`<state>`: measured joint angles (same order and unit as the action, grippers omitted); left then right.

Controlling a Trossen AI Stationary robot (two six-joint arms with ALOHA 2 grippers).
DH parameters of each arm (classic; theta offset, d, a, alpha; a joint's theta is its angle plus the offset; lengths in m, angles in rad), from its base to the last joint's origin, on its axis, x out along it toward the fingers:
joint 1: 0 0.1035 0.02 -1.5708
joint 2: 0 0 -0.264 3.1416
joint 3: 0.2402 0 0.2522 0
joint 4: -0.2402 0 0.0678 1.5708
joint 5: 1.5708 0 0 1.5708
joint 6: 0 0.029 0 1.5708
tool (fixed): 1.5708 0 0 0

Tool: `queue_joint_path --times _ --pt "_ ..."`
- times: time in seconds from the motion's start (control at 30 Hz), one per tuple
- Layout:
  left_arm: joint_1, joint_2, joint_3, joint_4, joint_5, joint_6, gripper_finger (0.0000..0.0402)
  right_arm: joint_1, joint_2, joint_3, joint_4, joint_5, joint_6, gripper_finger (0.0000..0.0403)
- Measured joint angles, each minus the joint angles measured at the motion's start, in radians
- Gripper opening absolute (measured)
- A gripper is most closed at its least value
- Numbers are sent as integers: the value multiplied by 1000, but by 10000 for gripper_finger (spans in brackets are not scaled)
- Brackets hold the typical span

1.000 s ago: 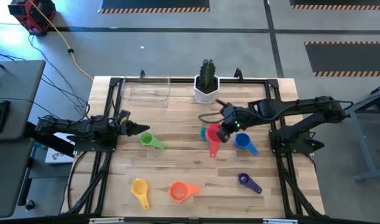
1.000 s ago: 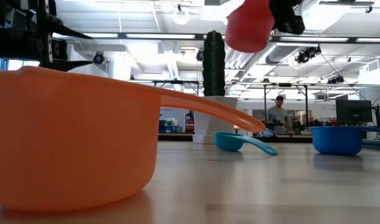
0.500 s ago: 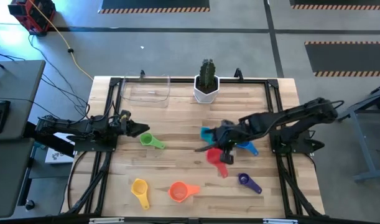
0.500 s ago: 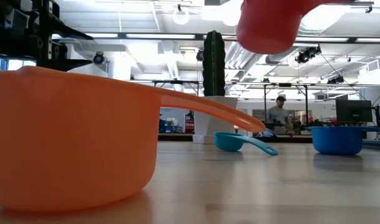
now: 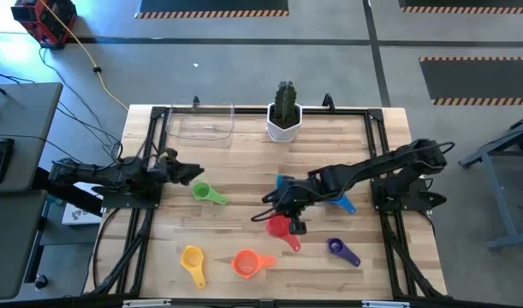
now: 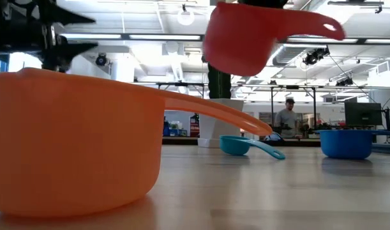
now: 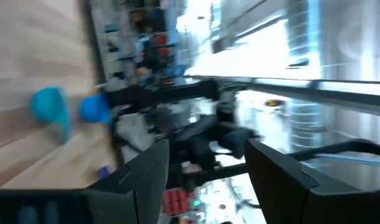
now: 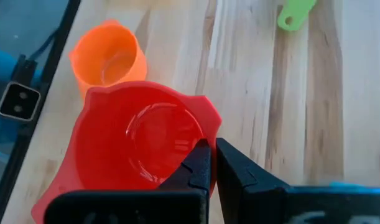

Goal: Nest measuring cups in basket
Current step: Stack the pink measuring cup on the orange measuring cup

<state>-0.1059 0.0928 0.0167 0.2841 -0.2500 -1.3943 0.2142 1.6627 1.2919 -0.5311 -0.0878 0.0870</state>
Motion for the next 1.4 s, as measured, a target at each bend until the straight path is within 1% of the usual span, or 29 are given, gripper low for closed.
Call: queue_joint_path --times 0.2,0.3,0.5,0.67,0.73,0.9,1.07,1.17,1.3,1.4 --pt "0 58 101 14 -20 97 200 -34 38 0 71 -6 -53 0" --pt "0 113 163 12 -21 162 200 -53 48 0 82 -27 -62 0" --pt "0 252 282 -1 -14 287 200 -70 48 6 117 -30 -69 0" --pt "0 393 354 -1 42 391 200 -85 48 32 114 -36 -49 3" --pt "0 457 377 -2 85 449 200 -95 48 43 109 -39 -1 5" --pt "-1 613 433 -3 207 590 200 -116 48 67 79 -99 97 5" --pt "-4 751 492 -3 322 727 200 -118 48 87 48 -133 172 6" --pt "-18 814 531 -4 346 826 200 -118 48 89 49 -163 232 6" --pt "-36 878 586 -35 349 977 200 -118 48 89 42 -203 294 7" --pt "-48 919 628 -79 349 1090 200 -118 48 89 37 -206 316 7"
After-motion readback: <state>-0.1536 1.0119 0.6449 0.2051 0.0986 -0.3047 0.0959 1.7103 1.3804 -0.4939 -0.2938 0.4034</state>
